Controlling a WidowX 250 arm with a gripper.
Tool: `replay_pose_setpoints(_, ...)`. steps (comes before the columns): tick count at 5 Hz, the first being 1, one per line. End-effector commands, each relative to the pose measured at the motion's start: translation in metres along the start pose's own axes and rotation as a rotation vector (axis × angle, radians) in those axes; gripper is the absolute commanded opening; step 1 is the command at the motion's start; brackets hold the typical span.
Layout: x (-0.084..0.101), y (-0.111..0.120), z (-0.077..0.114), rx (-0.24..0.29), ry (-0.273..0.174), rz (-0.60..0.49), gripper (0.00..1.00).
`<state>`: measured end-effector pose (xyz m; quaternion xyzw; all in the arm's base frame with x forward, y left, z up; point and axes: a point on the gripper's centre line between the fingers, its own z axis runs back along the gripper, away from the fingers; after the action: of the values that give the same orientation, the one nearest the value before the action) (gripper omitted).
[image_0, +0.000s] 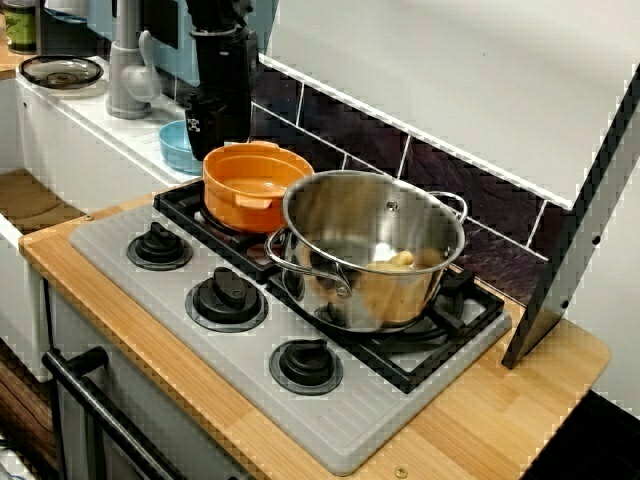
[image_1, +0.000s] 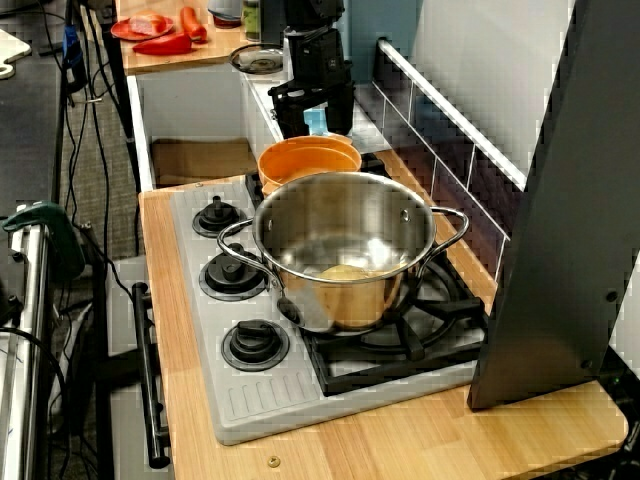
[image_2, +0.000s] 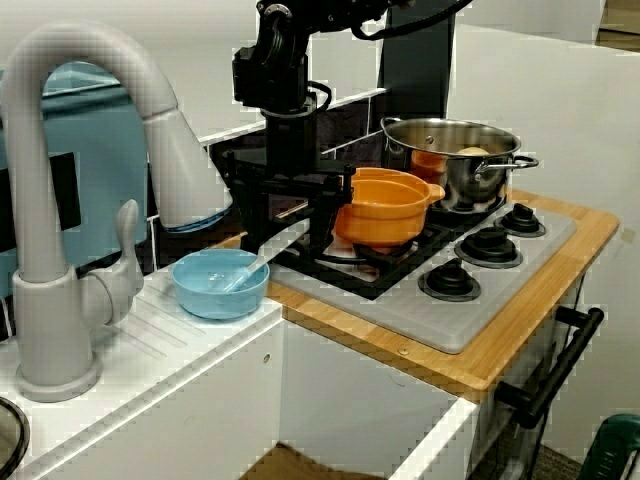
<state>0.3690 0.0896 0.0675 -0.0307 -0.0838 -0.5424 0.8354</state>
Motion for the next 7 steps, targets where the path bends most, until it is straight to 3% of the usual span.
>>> replay_pose_setpoints(1,0.000,0.012,0.012,0.038,-0.010,-0.005,1.00)
replay_pose_setpoints(6,0.014,0.019,-0.004,0.008,0.019,-0.007,1.00)
replay_pose_setpoints(7,0.011,0.021,-0.004,0.018,0.029,0.009,0.00)
